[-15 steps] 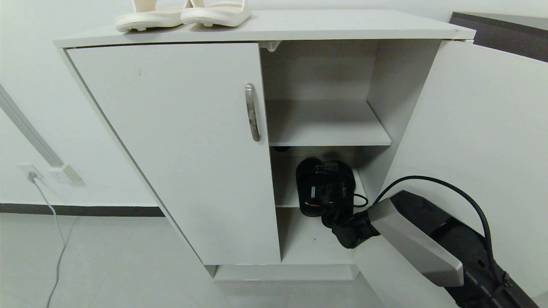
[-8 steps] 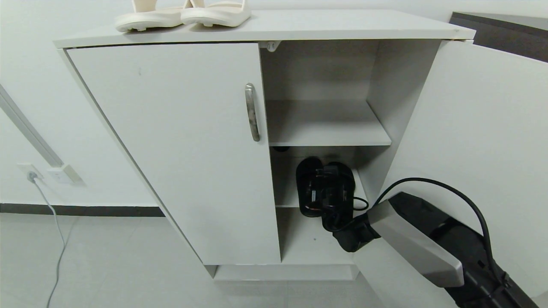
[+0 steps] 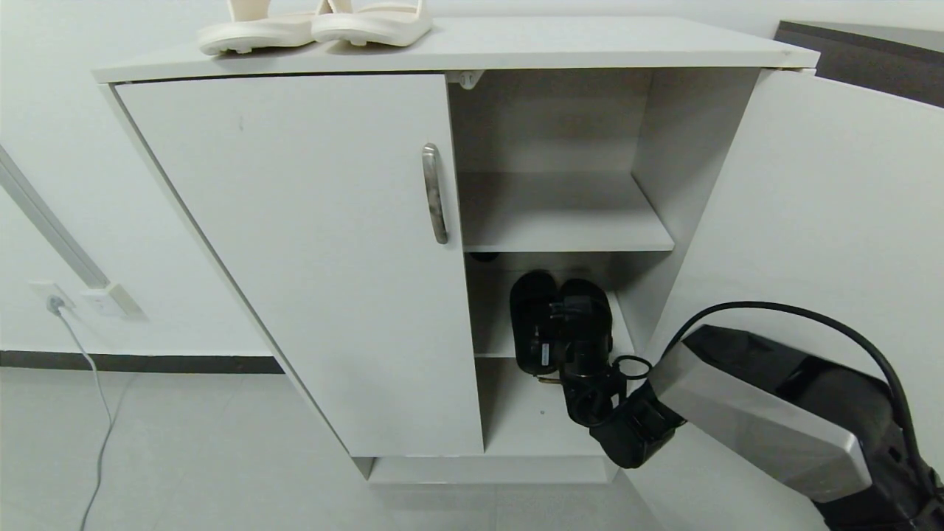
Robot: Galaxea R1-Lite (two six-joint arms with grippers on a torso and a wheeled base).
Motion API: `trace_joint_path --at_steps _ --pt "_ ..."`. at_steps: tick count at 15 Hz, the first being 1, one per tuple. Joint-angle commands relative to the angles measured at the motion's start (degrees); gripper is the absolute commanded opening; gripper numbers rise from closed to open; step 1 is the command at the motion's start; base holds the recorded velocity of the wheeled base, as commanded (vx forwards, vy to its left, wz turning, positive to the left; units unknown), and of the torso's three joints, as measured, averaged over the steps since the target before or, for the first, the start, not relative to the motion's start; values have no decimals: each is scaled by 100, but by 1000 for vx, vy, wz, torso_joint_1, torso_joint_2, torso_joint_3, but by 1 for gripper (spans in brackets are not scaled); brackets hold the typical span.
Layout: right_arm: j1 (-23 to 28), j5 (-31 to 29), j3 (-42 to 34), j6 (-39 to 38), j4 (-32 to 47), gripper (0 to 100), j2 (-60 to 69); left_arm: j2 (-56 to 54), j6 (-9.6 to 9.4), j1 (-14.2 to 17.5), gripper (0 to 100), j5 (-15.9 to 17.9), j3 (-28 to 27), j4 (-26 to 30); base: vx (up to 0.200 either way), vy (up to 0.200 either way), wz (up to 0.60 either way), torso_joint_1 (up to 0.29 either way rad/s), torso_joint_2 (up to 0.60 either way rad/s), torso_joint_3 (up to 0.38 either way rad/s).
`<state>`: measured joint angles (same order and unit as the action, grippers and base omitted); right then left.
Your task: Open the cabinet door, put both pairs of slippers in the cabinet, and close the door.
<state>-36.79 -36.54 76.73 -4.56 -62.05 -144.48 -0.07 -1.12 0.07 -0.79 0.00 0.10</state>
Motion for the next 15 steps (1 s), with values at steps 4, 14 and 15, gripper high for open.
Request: trace_joint_path --at_steps 4,14,15 --pt "-399 -29 -1775 -1 -730 100 1150 7 -2 1 0 27 0 -1 0 0 0 0 0 0" --pt "-724 -3 -3595 -98 -1485 100 1845 7 -2 1 0 35 0 -1 0 0 0 0 0 0" --pt "-742 -12 -3595 -98 -1494 100 1854 7 -2 1 0 35 0 -1 0 0 0 0 0 0"
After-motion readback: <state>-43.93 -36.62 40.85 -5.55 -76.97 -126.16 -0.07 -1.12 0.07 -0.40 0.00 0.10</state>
